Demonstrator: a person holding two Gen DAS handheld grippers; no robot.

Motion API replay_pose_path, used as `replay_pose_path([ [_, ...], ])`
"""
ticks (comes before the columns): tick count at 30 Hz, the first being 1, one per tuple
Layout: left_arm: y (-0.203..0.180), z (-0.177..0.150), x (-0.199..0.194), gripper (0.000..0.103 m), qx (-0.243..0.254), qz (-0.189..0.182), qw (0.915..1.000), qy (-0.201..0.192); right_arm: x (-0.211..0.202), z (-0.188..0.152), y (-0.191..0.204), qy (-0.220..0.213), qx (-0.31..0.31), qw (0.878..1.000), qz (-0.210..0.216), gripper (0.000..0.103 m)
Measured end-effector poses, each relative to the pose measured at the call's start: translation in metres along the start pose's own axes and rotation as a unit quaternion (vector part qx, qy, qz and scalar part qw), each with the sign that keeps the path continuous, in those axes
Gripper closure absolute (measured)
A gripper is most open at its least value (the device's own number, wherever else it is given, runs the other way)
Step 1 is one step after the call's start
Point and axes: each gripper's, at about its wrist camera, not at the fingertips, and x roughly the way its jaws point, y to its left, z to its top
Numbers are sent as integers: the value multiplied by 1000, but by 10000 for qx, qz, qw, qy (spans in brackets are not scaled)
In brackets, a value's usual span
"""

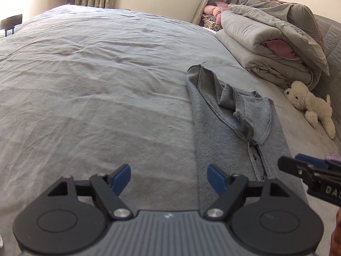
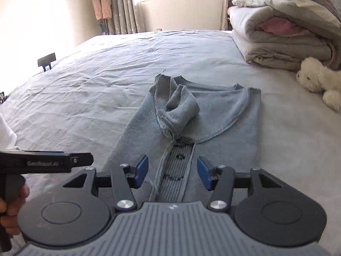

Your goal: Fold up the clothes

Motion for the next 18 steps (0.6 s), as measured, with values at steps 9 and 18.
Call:
replay_pose_path([
  [9,17,4,-2,23,-222,-86,9995,190,144,82,-27,936,-201,9939,-539,54],
  [18,13,2,2,23,-99,-35,9994,325,100,63,-90,86,1464,9865,-736,96],
])
